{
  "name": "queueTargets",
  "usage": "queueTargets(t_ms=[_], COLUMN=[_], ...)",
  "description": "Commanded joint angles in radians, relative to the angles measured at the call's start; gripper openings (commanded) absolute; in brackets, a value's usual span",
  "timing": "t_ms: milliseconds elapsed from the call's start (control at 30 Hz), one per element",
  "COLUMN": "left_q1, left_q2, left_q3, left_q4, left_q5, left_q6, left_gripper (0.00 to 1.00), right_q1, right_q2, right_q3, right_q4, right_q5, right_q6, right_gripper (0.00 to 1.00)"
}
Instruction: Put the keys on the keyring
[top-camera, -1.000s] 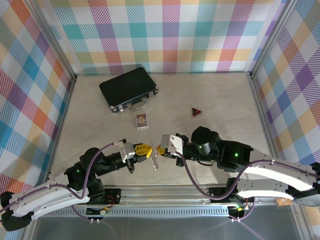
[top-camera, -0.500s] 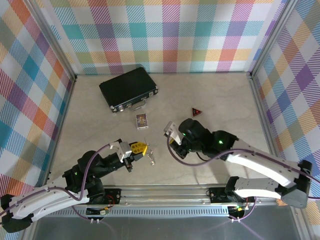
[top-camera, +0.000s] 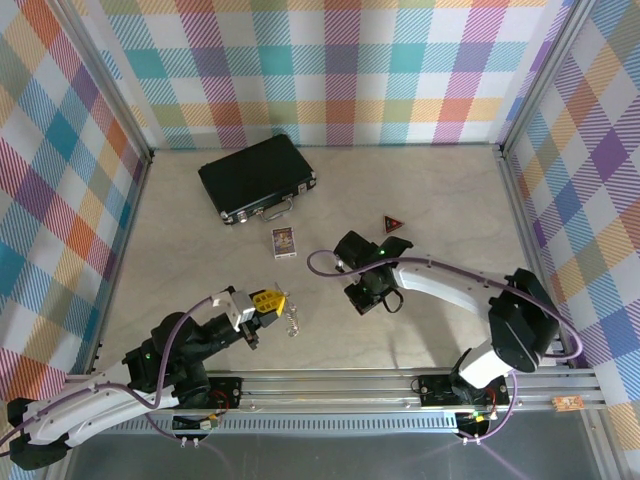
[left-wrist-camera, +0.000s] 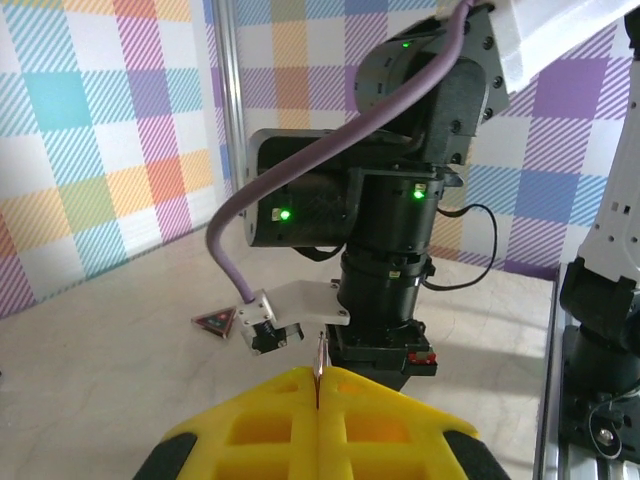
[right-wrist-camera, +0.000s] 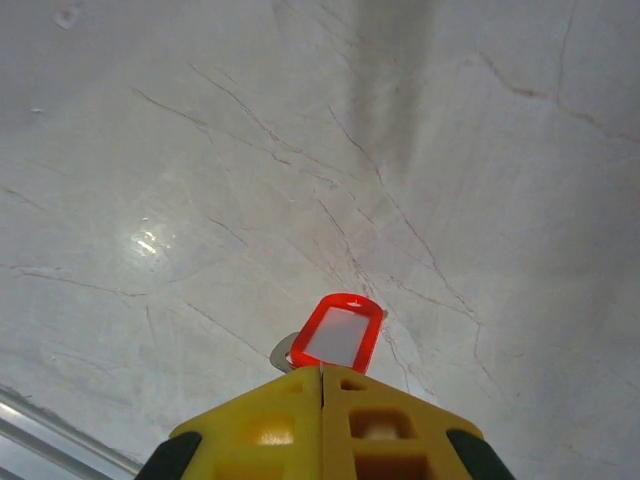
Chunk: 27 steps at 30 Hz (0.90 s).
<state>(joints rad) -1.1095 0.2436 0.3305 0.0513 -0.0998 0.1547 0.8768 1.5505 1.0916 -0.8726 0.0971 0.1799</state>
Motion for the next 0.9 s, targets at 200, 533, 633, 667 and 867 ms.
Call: queueTargets(t_ms=[200,533,633,667,867], left_q1=[-0.004,-0.004,-0.004,-0.004,-0.004], left_q2=[-0.042,-0.064,-0.066,-0.067,-0.088], left_q3=[-0.039,-0.056,-0.061,-0.062,-0.069], left_q4=[0.028,0.018,0.016,0.014,-0.005], left_q5=[-0.021,-0.038,-0.037,-0.038,-0.037], left_q6=[-0.027,-0.012,-0.011,-0.011,-0.006], left_gripper=[0.0,0.0,0.0,0.0,0.0], right_q1=[-0.001,-0.002,-0.002,-0.001,-0.002], right_q2=[0.151,0.281,0.307,0.311,0.334], right_q3=[0.076,0.144,0.167,0.17,0.163], right_q4=[-0.036,-0.064,-0.09,-0.098,-0.125], right_q5=[-0.039,-0.02,-0.01,-0.005,-0.011], right_q6=[0.012,-0.02,-0.026,-0.025,-0.021], right_gripper=[0.0,0.0,0.0,0.0,0.0])
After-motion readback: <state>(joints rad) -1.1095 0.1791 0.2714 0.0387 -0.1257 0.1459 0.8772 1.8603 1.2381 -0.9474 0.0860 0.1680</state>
